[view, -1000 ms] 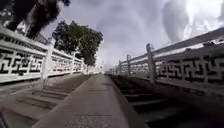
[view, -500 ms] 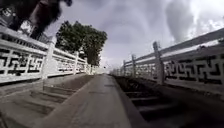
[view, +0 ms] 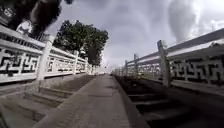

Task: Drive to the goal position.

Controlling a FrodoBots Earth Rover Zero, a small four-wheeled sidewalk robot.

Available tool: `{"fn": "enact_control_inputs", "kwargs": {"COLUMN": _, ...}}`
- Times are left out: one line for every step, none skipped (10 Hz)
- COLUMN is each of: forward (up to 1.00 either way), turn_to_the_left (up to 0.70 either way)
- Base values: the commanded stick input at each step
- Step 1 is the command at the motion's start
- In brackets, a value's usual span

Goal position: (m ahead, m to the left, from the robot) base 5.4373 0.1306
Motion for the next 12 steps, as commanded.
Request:
{"fn": "enact_control_inputs", "kwargs": {"forward": 0.45, "turn_to_the_left": -0.23}}
{"fn": "enact_control_inputs", "kwargs": {"forward": 0.45, "turn_to_the_left": 0.00}}
{"fn": "enact_control_inputs", "kwargs": {"forward": 0.45, "turn_to_the_left": 0.00}}
{"fn": "enact_control_inputs", "kwargs": {"forward": 0.45, "turn_to_the_left": 0.00}}
{"fn": "enact_control_inputs", "kwargs": {"forward": 0.45, "turn_to_the_left": 0.00}}
{"fn": "enact_control_inputs", "kwargs": {"forward": 0.45, "turn_to_the_left": 0.00}}
{"fn": "enact_control_inputs", "kwargs": {"forward": 0.45, "turn_to_the_left": 0.00}}
{"fn": "enact_control_inputs", "kwargs": {"forward": 0.45, "turn_to_the_left": 0.00}}
{"fn": "enact_control_inputs", "kwargs": {"forward": 0.45, "turn_to_the_left": 0.00}}
{"fn": "enact_control_inputs", "kwargs": {"forward": 0.45, "turn_to_the_left": 0.00}}
{"fn": "enact_control_inputs", "kwargs": {"forward": 0.45, "turn_to_the_left": 0.00}}
{"fn": "enact_control_inputs", "kwargs": {"forward": 0.45, "turn_to_the_left": 0.00}}
